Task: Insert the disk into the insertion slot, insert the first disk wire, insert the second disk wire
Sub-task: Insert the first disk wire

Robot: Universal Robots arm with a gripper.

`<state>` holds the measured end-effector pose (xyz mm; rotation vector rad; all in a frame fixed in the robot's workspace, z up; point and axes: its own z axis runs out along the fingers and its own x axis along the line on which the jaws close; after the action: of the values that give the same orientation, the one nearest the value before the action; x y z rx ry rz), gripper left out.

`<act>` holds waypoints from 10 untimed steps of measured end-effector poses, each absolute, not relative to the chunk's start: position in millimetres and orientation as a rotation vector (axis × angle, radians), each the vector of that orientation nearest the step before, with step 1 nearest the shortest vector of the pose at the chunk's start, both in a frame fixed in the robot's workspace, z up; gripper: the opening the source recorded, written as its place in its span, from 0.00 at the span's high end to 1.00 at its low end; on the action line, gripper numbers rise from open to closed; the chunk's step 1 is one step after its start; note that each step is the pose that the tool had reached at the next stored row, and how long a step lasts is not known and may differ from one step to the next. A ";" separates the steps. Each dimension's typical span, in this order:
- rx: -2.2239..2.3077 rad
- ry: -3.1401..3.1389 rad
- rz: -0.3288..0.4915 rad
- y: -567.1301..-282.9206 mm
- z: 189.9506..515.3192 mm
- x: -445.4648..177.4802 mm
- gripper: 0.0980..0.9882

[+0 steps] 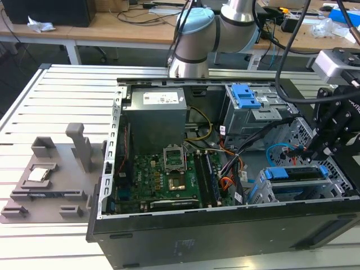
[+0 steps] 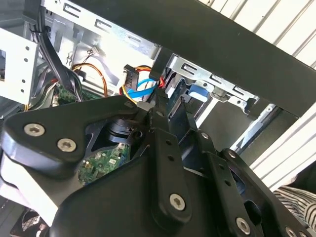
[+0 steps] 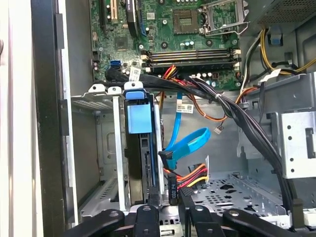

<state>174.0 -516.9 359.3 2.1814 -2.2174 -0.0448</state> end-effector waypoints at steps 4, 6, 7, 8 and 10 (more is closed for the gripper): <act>2.182 -2.217 -0.045 -516.6 363.9 174.0 0.77; 2.181 -2.218 -0.045 -516.3 366.5 173.5 0.77; 2.182 -2.218 -0.045 -515.6 366.3 172.8 0.77; 2.182 -2.218 -0.045 -514.6 365.7 172.0 0.77; 2.182 -2.217 -0.045 -513.7 364.0 166.8 0.77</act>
<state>166.8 -513.7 364.0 2.1817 -2.2175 -0.0453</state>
